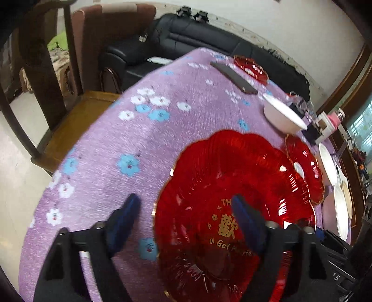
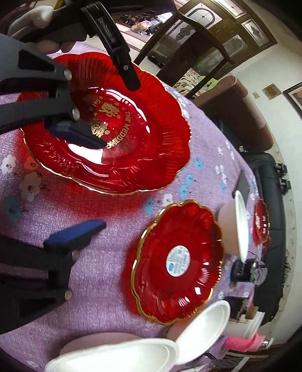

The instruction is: Organize plates and bowls

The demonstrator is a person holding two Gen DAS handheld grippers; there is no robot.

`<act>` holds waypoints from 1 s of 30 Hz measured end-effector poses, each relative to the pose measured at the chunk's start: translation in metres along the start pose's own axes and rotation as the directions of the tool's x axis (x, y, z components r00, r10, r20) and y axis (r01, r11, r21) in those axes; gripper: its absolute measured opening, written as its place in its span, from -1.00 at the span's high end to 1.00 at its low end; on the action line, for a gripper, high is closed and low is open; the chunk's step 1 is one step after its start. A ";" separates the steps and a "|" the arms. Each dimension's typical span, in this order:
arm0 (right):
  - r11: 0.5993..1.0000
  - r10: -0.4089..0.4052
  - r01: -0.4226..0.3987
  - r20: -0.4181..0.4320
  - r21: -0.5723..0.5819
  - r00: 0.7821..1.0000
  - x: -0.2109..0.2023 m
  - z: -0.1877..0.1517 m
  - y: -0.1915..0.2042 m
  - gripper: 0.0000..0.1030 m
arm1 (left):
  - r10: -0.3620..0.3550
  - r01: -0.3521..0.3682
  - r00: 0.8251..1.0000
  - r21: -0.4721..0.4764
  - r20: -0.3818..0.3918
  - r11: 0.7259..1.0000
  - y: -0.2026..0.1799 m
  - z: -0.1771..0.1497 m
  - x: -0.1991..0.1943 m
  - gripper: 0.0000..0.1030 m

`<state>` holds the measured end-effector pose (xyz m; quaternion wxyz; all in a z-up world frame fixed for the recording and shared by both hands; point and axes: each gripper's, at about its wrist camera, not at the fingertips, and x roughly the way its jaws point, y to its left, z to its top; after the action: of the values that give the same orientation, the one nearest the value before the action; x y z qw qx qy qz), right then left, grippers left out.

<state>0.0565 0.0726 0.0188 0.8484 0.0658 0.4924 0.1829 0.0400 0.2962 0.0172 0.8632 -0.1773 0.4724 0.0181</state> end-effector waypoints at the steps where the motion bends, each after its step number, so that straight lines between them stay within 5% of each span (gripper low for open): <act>1: 1.000 0.006 -0.006 -0.008 0.006 1.000 0.002 0.000 -0.001 0.00 | 0.011 -0.011 1.000 0.006 -0.001 1.000 -0.002 0.000 0.002 -0.26; 5: 1.000 0.028 -0.028 -0.016 0.011 0.999 0.004 0.000 0.001 0.40 | 0.007 -0.007 1.000 0.012 -0.007 1.000 -0.006 -0.002 0.002 0.34; 8: 1.000 0.017 -0.017 -0.012 0.004 1.000 0.003 -0.001 0.001 0.50 | 0.007 -0.007 1.000 -0.006 -0.005 1.000 -0.003 -0.004 0.001 0.48; 13: 0.999 0.044 -0.043 -0.016 0.017 0.999 -0.001 -0.004 -0.003 0.70 | -0.004 0.004 1.000 -0.031 -0.004 1.000 0.002 -0.007 -0.006 0.54; 30: 0.992 0.087 -0.090 -0.036 -0.092 0.996 -0.012 -0.043 0.030 0.70 | 0.041 -0.039 0.999 -0.082 0.030 0.996 0.030 -0.047 -0.040 0.54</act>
<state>0.0070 0.0930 0.0153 0.8337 0.0449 0.4934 0.2441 -0.0262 0.3151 0.0186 0.8620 -0.2027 0.4611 0.0573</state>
